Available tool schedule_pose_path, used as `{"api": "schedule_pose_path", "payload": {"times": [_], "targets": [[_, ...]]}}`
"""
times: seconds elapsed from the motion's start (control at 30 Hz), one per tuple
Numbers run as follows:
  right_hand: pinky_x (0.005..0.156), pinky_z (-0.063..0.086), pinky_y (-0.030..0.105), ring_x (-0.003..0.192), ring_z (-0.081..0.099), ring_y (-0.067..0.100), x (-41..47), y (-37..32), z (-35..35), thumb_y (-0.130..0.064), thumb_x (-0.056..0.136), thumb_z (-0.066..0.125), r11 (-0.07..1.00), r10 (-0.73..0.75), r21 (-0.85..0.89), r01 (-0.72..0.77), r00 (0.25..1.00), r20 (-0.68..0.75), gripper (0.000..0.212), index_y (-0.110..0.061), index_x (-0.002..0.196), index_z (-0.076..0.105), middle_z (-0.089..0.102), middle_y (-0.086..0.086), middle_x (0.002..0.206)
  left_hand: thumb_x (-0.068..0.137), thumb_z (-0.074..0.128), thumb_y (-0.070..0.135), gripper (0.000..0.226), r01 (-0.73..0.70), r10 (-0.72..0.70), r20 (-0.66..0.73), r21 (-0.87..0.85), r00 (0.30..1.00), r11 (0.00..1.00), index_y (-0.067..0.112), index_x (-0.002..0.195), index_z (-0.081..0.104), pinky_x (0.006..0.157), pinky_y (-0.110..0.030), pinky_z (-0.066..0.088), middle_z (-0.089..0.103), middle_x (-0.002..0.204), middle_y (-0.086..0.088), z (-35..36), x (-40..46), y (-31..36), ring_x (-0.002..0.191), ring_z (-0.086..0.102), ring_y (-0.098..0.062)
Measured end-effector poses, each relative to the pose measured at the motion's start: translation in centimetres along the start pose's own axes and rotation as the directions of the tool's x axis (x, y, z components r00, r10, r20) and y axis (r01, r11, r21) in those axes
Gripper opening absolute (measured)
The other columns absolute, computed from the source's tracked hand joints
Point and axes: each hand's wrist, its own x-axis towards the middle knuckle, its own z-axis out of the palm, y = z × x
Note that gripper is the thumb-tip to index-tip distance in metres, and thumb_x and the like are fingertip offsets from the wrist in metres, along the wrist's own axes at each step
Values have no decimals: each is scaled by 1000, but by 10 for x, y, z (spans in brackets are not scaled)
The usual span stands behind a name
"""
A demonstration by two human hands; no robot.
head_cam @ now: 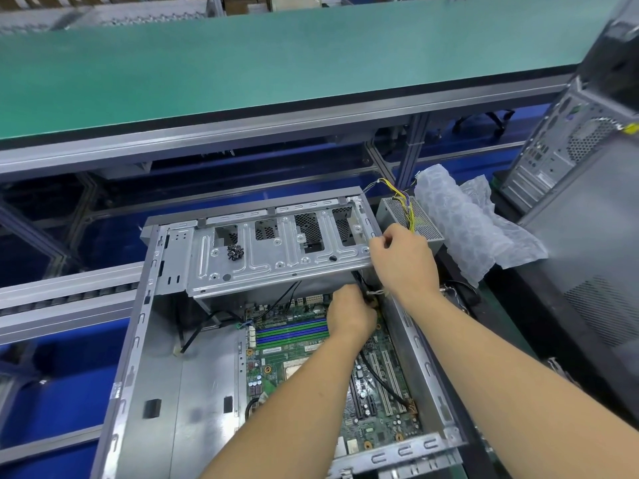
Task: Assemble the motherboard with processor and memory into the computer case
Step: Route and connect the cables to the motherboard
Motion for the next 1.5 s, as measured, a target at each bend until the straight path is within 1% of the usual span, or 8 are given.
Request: {"api": "schedule_pose_path", "payload": {"times": [0.53,0.73,0.87,1.0,1.13,1.23,1.4,1.5], "targets": [[56,35,34,64,48,19,1,0,1,-28,93,49,1000,17,-2,-17,1000,-3,22,-13,78,54,52,-3,70,87,47,-4,14,-151,150,19,113,988,982,7,84,56,68,-44,49,66,93,-22,-1,-4,-1,87,60,-43],[50,30,31,62,44,9,1,1,1,-27,93,50,1000,17,-4,-17,1000,-14,21,-13,78,55,50,-4,70,86,46,-6,18,-160,159,14,100,987,982,9,77,48,61,-37,41,64,88,-21,0,-3,-5,83,59,-41],[51,31,31,63,44,8,2,1,2,-27,93,49,1000,18,4,-18,1000,-12,21,-14,76,53,50,-4,70,87,46,-5,24,-169,169,12,103,986,980,12,71,42,61,-35,35,53,75,-13,-1,-3,-8,77,54,-38],[49,30,28,63,45,9,1,1,1,-27,93,50,1000,12,3,-12,1000,-13,21,-15,76,53,50,-4,70,89,47,-4,19,-167,167,4,80,986,983,10,75,47,61,-34,37,64,87,-21,0,-2,-8,81,58,-39],[54,35,32,64,48,16,1,0,1,-28,93,49,1000,14,0,-14,1000,0,21,-14,78,54,52,-3,71,88,47,-5,19,-168,169,3,87,986,982,9,76,48,62,-35,39,65,87,-20,1,-3,-7,81,59,-39],[51,33,31,63,46,12,1,1,1,-27,93,49,1000,11,1,-11,1000,-3,21,-14,77,53,52,-2,71,88,47,-5,18,-171,170,12,89,985,981,9,76,49,62,-35,41,66,88,-21,0,-2,-7,81,59,-39],[50,29,29,61,45,10,1,1,1,-27,91,49,1000,26,1,-26,1000,-8,23,-17,70,48,52,-2,69,89,49,-3,37,-179,180,9,116,984,977,18,62,34,60,-34,34,53,75,-12,-1,0,-7,71,46,-32],[50,31,30,61,46,13,1,1,2,-28,90,49,1000,28,2,-28,1000,-5,23,-18,70,48,52,-2,69,89,51,-2,39,-202,200,28,152,979,968,17,61,32,60,-35,35,59,78,-18,-3,2,-6,74,54,-38]]}}
